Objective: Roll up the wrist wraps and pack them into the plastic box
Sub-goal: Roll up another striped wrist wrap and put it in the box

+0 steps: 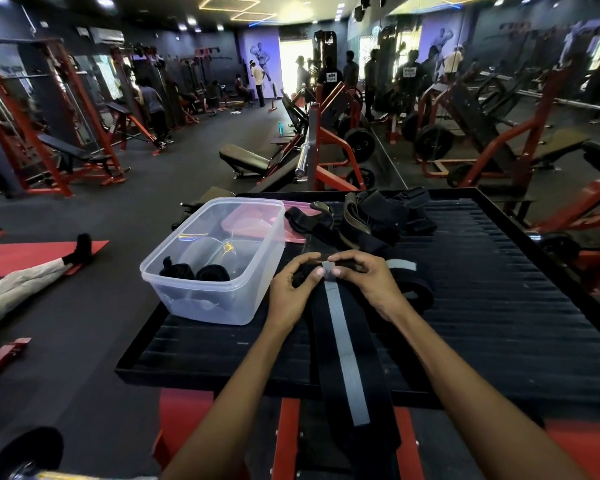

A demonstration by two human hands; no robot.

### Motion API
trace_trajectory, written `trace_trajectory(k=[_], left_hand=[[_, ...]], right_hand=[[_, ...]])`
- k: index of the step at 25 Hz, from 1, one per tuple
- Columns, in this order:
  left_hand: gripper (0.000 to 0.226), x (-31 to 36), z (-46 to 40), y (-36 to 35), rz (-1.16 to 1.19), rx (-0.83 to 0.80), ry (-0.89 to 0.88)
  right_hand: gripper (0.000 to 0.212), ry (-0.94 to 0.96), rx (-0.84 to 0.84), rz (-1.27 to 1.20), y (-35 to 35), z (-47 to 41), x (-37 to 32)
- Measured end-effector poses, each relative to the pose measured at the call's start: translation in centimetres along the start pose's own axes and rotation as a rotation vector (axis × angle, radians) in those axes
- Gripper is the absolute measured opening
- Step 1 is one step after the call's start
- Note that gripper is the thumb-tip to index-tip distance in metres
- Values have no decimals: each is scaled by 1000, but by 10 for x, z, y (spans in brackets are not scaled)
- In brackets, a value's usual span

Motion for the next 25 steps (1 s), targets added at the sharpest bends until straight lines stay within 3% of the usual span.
trace_trajectory(k=[20,25], left_hand=[[23,-11,-5,1,-54,-6,-21],[18,-15,-5,1,-30,70,96]], right_hand=[[22,34,2,72,-1,4,0],[24,60,7,68,-1,5,-2]])
Point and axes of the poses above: each hand's wrist, its own z-axis away from the middle knuckle, its own y-axis out of the back of the hand, x = y × z, the point moved 1 cm from there along -z, towards the middle knuckle, and after that the axes turned 13 degrees about x, right-handed, at the moved point
